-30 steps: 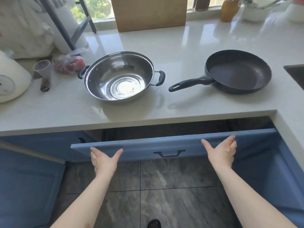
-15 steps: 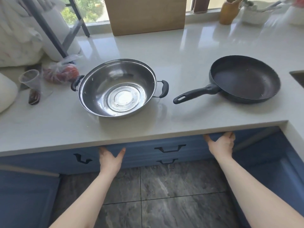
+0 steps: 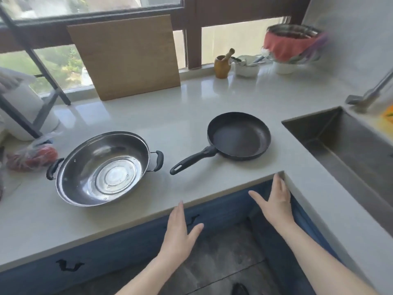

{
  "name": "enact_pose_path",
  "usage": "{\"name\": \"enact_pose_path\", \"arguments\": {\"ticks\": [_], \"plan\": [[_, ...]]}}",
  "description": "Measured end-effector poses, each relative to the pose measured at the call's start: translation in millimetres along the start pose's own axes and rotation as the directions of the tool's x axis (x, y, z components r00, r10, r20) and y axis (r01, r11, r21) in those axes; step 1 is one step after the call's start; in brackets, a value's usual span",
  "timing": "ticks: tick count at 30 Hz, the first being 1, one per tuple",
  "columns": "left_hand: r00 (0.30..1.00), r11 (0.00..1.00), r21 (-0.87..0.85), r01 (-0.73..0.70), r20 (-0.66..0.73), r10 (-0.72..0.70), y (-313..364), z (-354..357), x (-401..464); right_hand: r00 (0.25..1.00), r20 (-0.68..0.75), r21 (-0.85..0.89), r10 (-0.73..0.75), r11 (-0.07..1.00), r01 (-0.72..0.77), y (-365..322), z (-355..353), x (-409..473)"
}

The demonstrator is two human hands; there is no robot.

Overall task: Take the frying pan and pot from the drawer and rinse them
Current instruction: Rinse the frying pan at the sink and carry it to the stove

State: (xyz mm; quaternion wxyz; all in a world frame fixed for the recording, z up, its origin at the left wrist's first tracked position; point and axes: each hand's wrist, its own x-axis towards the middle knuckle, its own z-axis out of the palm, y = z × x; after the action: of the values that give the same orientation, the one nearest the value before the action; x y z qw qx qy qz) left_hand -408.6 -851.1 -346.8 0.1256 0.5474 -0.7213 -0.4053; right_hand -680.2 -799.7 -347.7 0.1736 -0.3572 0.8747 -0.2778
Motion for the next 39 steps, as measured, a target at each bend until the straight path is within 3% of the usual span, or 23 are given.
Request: {"name": "enact_pose_path", "arguments": {"ticks": [4,8,12,16,19,25,33,39], "plan": [[0.973,0.972,0.055,-0.230,0.011,0.229,81.2,15.2,43.7,0.996,-0.040,-0.037,-0.082,0.996,0.081,9.5,-48.0,38.9],[0.955,0.949,0.138,-0.284,-0.047,0.293,131.4,16.4,111.2,0.991,0.055,-0.064,-0.123,0.990,0.126,15.2,-79.0,91.2],[0.974,0.953,0.242,-0.183,-0.084,0.208,144.3,11.2,163.4,0.958,0.208,-0.102,-0.199,0.969,0.223,18.7,-91.0,138.6],[0.996,0.936,0.342,-0.080,-0.011,0.089,133.1,5.9,203.7,0.913,0.332,-0.186,-0.238,0.932,0.310,18.1,-91.5,178.6],[0.991,0.918,0.376,-0.128,0.071,0.109,133.6,4.1,219.4,0.887,0.393,-0.194,-0.241,0.922,0.336,12.5,-86.7,204.2],[0.978,0.932,0.305,-0.194,0.133,0.160,139.5,1.8,251.3,0.842,0.481,-0.191,-0.245,0.908,0.373,2.5,-74.6,248.1],[0.933,0.933,0.214,-0.290,0.282,0.225,137.7,-13.1,280.7,0.769,0.568,-0.037,-0.295,0.924,0.382,-2.9,-65.7,278.9],[0.912,0.949,0.086,-0.302,0.316,0.261,151.3,-8.3,322.8,0.777,0.558,0.198,-0.290,0.957,0.214,4.0,-67.6,298.5]]}}
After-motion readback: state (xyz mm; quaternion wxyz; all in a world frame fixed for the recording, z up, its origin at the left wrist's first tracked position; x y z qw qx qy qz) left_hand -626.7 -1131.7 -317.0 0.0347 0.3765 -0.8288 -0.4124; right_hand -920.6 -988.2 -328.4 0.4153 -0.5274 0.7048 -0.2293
